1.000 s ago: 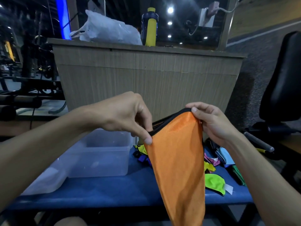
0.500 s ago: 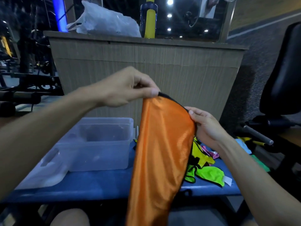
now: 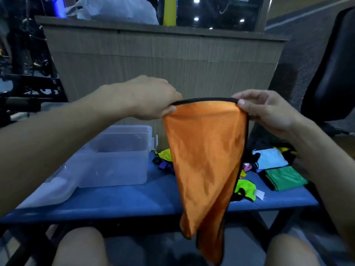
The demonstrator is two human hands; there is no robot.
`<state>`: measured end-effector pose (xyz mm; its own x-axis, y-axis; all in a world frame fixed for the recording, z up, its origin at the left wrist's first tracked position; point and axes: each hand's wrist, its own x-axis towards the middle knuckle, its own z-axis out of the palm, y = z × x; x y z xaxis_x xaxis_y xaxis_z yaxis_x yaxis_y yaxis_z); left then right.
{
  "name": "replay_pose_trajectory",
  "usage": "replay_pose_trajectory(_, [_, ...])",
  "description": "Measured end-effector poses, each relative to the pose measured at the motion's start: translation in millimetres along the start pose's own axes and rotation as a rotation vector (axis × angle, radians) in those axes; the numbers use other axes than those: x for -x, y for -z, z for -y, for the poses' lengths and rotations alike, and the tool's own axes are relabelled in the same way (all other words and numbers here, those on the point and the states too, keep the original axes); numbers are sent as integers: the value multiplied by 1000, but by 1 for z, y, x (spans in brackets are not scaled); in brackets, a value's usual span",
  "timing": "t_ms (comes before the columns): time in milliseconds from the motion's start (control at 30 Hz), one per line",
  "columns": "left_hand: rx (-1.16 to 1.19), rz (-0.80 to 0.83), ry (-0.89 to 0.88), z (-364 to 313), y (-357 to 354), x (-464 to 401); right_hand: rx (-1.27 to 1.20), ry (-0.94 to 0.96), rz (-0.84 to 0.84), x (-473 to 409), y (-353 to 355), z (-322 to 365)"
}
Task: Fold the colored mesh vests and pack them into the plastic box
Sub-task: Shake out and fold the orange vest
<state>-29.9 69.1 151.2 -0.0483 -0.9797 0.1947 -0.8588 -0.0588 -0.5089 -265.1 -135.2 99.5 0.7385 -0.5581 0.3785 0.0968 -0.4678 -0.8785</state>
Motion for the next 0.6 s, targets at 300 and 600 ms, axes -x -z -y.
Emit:
replay_pose_trajectory(300, [47,-131,49,3,20,-13,264,-14,62,5,17,7])
replay_pose_trajectory(600, [658,-188,-53,-13,29,-7,117,-164,132,30,26,-19])
